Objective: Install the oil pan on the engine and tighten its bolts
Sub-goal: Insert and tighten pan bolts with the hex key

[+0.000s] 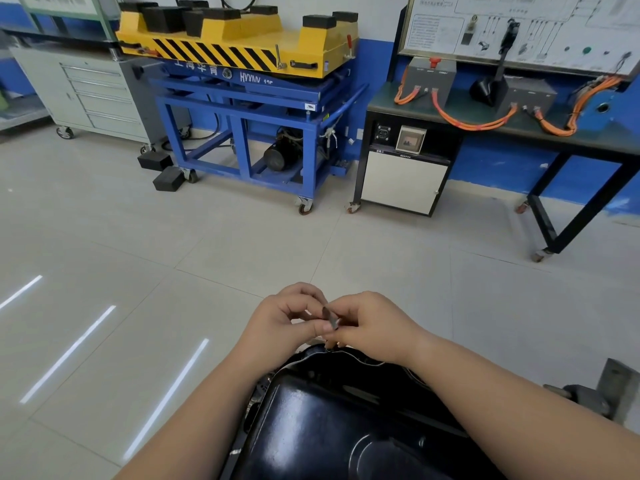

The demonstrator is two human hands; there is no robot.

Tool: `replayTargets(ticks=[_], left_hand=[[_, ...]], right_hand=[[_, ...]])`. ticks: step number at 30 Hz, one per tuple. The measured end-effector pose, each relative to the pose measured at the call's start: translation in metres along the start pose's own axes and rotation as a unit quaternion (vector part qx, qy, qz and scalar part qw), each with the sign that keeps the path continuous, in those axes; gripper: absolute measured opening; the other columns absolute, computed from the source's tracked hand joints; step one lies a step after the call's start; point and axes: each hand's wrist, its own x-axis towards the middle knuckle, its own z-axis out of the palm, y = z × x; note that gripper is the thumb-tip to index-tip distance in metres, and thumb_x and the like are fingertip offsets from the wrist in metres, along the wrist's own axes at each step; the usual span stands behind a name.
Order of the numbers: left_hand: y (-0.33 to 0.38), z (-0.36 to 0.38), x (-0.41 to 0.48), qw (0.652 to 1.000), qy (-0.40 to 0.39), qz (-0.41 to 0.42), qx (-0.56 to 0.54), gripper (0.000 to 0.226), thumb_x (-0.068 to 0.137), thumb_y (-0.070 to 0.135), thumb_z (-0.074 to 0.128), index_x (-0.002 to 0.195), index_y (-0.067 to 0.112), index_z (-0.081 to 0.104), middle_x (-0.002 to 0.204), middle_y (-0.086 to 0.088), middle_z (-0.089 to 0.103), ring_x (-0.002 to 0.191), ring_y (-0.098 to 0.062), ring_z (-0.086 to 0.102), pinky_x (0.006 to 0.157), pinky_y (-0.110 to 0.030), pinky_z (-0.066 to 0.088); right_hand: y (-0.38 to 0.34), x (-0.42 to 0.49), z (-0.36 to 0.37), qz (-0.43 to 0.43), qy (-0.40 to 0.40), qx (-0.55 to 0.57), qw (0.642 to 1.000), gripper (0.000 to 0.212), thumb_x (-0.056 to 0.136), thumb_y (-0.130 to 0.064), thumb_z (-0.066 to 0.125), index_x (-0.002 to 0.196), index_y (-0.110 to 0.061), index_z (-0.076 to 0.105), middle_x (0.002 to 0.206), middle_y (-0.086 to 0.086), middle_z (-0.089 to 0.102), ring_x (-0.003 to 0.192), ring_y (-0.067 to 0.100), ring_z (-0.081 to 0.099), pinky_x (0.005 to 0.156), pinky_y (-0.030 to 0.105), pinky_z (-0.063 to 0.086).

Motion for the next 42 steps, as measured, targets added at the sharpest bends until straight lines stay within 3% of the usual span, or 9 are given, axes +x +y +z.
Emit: replayTargets(ticks=[6, 12, 18, 22, 26, 31, 35, 38, 42], left_hand=[[-0.004, 0.004, -0.001, 0.999, -0.011, -0.007, -0.051, 0.024, 0.064, 0.009, 0.075, 0.084, 0.0, 0.065, 0.08, 0.004, 0.064, 0.072, -0.017, 0.059, 0.07, -0.03, 0.05], [0.0, 0.005, 0.002, 0.999, -0.007, -0.008, -0.045, 0.017, 0.06, 0.008, 0.076, 0.061, 0.022, 0.065, 0.082, 0.007, 0.063, 0.074, -0.02, 0.058, 0.072, -0.037, 0.047], [0.0, 0.001, 0.003, 1.0, -0.023, 0.007, -0.015, 0.017, 0.067, 0.006, 0.073, 0.065, 0.022, 0.071, 0.089, 0.008, 0.061, 0.076, -0.015, 0.06, 0.076, -0.024, 0.048], [-0.001, 0.003, 0.002, 0.999, -0.033, 0.007, -0.006, 0.011, 0.068, 0.012, 0.069, 0.078, 0.015, 0.072, 0.097, 0.0, 0.064, 0.085, -0.029, 0.06, 0.085, -0.039, 0.049], [-0.003, 0.005, 0.003, 1.0, -0.013, 0.007, -0.016, 0.035, 0.059, 0.016, 0.079, 0.081, -0.002, 0.059, 0.091, -0.005, 0.064, 0.083, -0.02, 0.06, 0.081, -0.04, 0.047], [-0.002, 0.008, 0.005, 0.999, -0.009, -0.003, -0.037, 0.017, 0.054, 0.022, 0.08, 0.059, 0.023, 0.065, 0.093, -0.005, 0.065, 0.084, -0.038, 0.059, 0.08, -0.048, 0.048], [-0.007, 0.005, 0.007, 1.0, -0.019, 0.011, -0.02, 0.026, 0.06, 0.017, 0.078, 0.076, -0.001, 0.068, 0.096, -0.002, 0.068, 0.087, -0.017, 0.064, 0.082, -0.031, 0.049], [-0.006, 0.006, 0.007, 0.999, -0.004, 0.002, -0.036, 0.018, 0.058, 0.015, 0.079, 0.072, 0.021, 0.07, 0.09, 0.008, 0.068, 0.081, -0.012, 0.064, 0.078, -0.027, 0.05], [-0.006, 0.005, 0.007, 1.0, 0.004, 0.008, -0.029, 0.021, 0.061, 0.01, 0.076, 0.056, 0.027, 0.065, 0.089, 0.009, 0.068, 0.08, -0.013, 0.064, 0.077, -0.023, 0.047]], right_hand=[[0.004, 0.001, 0.0, 0.03, 0.042, 0.02, 0.998, 0.03, 0.071, -0.008, 0.07, 0.055, -0.033, 0.064, 0.059, -0.002, 0.068, 0.059, 0.005, 0.059, 0.066, 0.027, 0.049], [0.004, 0.004, 0.008, 0.003, 0.054, 0.022, 0.998, 0.039, 0.07, -0.013, 0.076, 0.051, -0.034, 0.049, 0.049, -0.015, 0.044, 0.051, 0.001, 0.037, 0.052, 0.015, 0.031], [0.001, 0.0, 0.0, 0.011, 0.006, 0.011, 1.0, 0.039, 0.078, -0.009, 0.07, 0.056, -0.04, 0.061, 0.068, 0.0, 0.068, 0.065, 0.013, 0.061, 0.071, 0.032, 0.05], [0.004, 0.0, -0.001, 0.031, 0.026, 0.002, 0.999, 0.035, 0.075, -0.007, 0.069, 0.051, -0.032, 0.064, 0.068, 0.007, 0.072, 0.061, 0.005, 0.062, 0.069, 0.024, 0.048], [0.006, 0.003, 0.003, 0.047, 0.055, 0.035, 0.997, 0.03, 0.073, -0.005, 0.069, 0.06, -0.032, 0.069, 0.063, -0.005, 0.069, 0.062, 0.003, 0.06, 0.071, 0.027, 0.051], [0.005, 0.005, 0.01, 0.014, 0.063, -0.005, 0.998, 0.023, 0.073, -0.014, 0.075, 0.063, -0.032, 0.063, 0.067, -0.01, 0.066, 0.065, 0.002, 0.059, 0.068, 0.027, 0.05], [0.008, 0.006, 0.007, 0.007, 0.089, -0.024, 0.996, 0.034, 0.07, -0.015, 0.076, 0.051, -0.034, 0.055, 0.054, -0.014, 0.055, 0.055, 0.003, 0.047, 0.061, 0.027, 0.044], [0.01, 0.005, 0.006, 0.009, 0.093, -0.026, 0.995, 0.027, 0.071, -0.019, 0.078, 0.059, -0.034, 0.058, 0.059, -0.017, 0.061, 0.063, 0.002, 0.057, 0.068, 0.022, 0.047], [0.01, 0.007, 0.01, 0.001, 0.082, -0.049, 0.995, 0.031, 0.069, -0.023, 0.08, 0.056, -0.021, 0.052, 0.056, -0.011, 0.049, 0.057, 0.004, 0.042, 0.059, 0.023, 0.037]])
